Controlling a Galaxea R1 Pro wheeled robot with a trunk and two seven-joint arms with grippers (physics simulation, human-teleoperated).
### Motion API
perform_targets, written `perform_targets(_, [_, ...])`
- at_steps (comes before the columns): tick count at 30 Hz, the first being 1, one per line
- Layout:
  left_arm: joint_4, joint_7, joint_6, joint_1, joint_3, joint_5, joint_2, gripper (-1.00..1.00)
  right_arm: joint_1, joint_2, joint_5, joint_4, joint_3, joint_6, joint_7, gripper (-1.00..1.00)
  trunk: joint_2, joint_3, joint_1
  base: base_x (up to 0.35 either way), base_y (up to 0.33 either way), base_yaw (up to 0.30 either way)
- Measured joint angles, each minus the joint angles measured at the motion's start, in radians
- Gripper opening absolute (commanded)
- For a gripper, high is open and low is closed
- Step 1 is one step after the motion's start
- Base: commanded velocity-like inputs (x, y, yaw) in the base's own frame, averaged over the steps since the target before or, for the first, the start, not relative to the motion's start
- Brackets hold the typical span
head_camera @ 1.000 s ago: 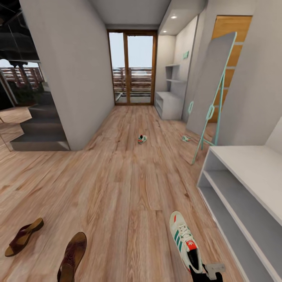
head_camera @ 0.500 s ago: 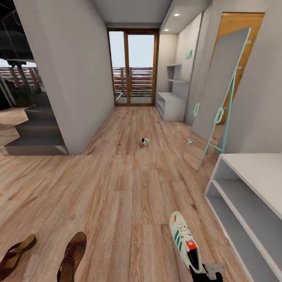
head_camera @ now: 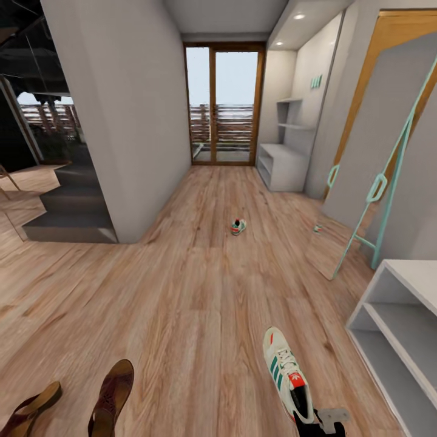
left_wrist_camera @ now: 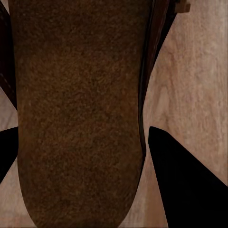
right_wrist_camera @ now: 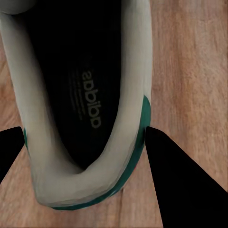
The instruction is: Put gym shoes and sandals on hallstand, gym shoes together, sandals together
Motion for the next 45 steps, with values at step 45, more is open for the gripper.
perform_targets(45, [0.001,0.000,0.000,0.001,0.000,0.005,0.001,-1.00,0.000,0.002,0.001,0.000,0.000,-0.001,0.001,-1.00,0.000,0.000,0.000,0.334,0.024,0.000])
